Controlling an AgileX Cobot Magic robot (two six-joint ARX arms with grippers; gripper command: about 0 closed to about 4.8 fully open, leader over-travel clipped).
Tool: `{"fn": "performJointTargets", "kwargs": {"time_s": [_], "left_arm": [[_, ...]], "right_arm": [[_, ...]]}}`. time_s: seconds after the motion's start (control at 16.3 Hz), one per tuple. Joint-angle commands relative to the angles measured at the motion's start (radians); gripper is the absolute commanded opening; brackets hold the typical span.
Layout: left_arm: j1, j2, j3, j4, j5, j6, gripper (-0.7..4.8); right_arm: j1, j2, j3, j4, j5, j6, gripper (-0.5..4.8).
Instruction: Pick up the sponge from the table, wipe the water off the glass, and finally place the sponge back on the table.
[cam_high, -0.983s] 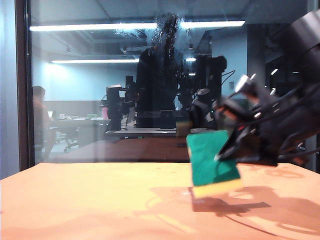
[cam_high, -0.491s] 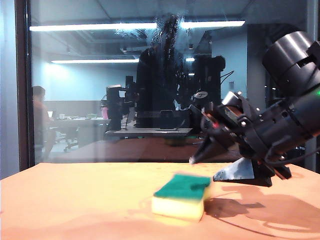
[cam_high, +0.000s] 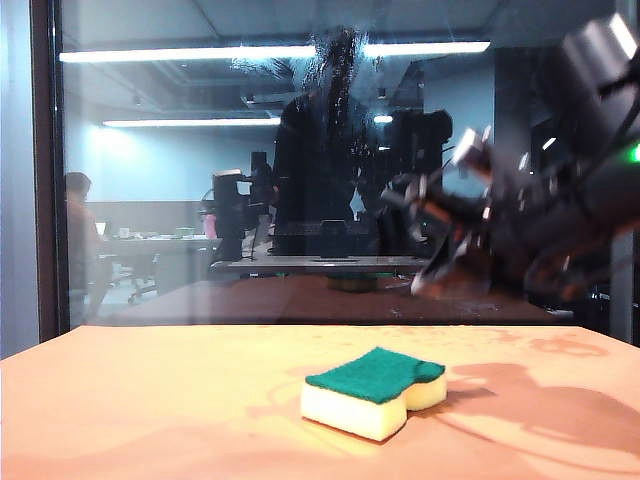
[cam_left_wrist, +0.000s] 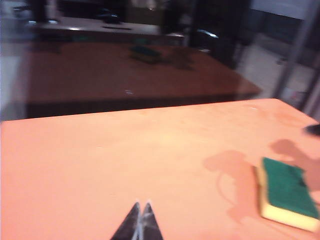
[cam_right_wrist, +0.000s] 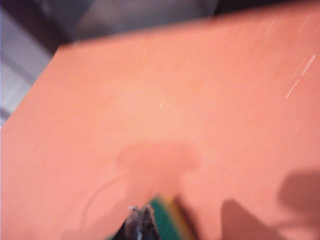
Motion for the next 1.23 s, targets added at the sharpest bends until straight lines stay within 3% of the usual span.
{"fn": "performJointTargets", "kwargs": {"time_s": [0.06,0.43,0.55,0.86,1.11,1.23], "left_arm": [[0.000,0.001,0.003,0.014,-0.047,0.005,-0.06],[0.000,0.001,0.003,0.014,-0.186,0.050,-0.06],[-0.001,0.001,0.003,0.013,-0.188,0.050,-0.06],[0.000,0.001,0.003,0.013,-0.198,0.060,-0.06],[0.000,0.001,0.003,0.014,-0.219,0.110,-0.06],[-0.001,0.001,0.003,0.015,-0.221,0.110,-0.06]], "right_arm": [[-0.009,-0.081,0.003,0.007,0.069,-0.082,-0.06],[-0.100,-0.290,-0.038,-0.058,0.237,-0.264,-0.06],[-0.211,-0.367,-0.092,-0.066,0.208,-0.268,-0.06],[-0.457,-0.525,-0.151,-0.107,0.017,-0.268,-0.06],[-0.451,-0.620,-0.182,-0.145,0.027,-0.281,-0.06],[-0.447,-0.668,-0.267,-0.085,0.068,-0.283,-0.06]]}}
